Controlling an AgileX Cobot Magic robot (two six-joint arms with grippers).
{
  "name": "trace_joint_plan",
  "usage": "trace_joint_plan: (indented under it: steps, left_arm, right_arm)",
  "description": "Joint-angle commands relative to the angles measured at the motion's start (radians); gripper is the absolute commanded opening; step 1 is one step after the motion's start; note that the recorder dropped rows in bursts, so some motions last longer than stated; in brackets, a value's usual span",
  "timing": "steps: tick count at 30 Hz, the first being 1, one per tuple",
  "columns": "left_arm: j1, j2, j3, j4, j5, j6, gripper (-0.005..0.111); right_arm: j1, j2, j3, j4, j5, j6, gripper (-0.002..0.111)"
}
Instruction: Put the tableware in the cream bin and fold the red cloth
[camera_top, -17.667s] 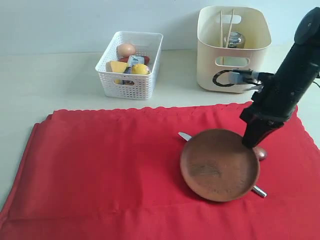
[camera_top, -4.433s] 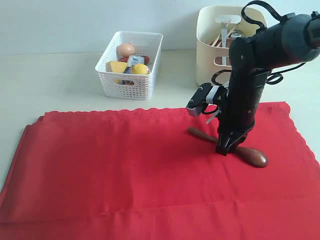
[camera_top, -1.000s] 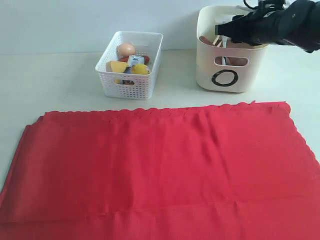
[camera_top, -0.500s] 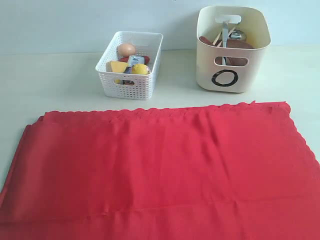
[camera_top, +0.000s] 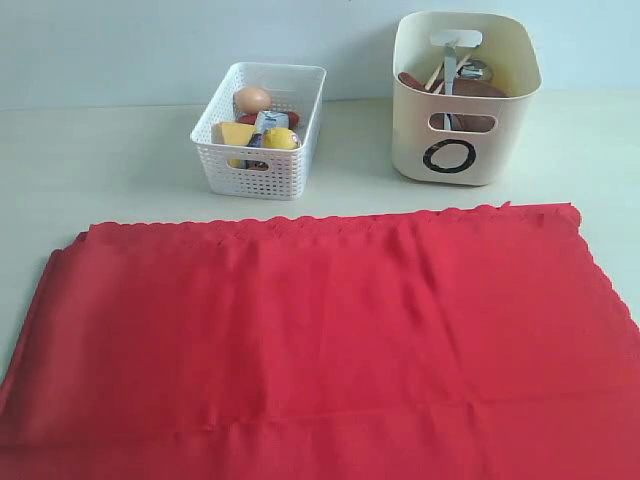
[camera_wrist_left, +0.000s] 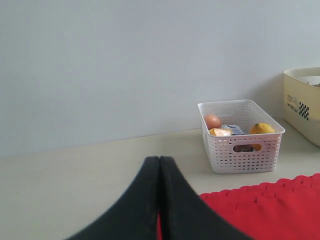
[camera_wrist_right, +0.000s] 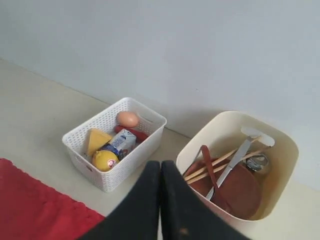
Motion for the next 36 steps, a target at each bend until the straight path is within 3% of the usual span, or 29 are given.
trace_joint_plan:
  steps: [1,4,9,15,20,24,28,30,34,36]
  left_arm:
    - [-0.008,-0.006,0.003,0.000,0.001,0.001,0.000]
    - [-0.008,-0.006,0.003,0.000,-0.039,-0.009,0.000]
    - [-0.008,-0.006,0.003,0.000,-0.229,-0.344,0.000]
    - [-0.008,-0.006,0.003,0.000,-0.330,-0.565,0.000]
    - [-0.008,-0.006,0.003,0.002,-0.401,-0.579,0.000]
    - [-0.008,-0.006,0.003,0.056,-0.346,-0.581,0.000]
    - [-0.008,0.068,0.003,0.070,-0.205,-0.538,0.000]
    - [-0.008,0.165,0.003,0.089,-0.102,-0.527,0.000]
    - [-0.008,0.370,0.003,0.091,-0.059,-0.539,0.000]
    - [-0.008,0.506,-0.002,0.091,-0.064,-0.558,0.010]
  right_arm:
    - [-0.003,-0.137,0.154,0.027,-0.113,0.071,0.000]
    - [-0.003,-0.234,0.332,0.102,-0.280,0.082,0.000]
    - [-0.003,-0.329,0.614,0.226,-0.551,0.072,0.000]
    - [-0.003,-0.340,0.828,0.218,-0.759,0.085,0.000]
    - [0.053,-0.340,0.941,0.058,-0.871,0.175,0.000]
    - [0.136,-0.340,1.042,-0.199,-1.003,0.386,0.000]
    - [0.176,-0.340,1.079,-0.401,-1.087,0.608,0.000]
    - [0.182,-0.340,1.079,-0.568,-1.103,0.719,0.000]
    - [0.182,-0.340,1.079,-0.694,-1.109,0.824,0.000]
    - [0.182,-0.340,1.079,-0.696,-1.109,0.831,0.000]
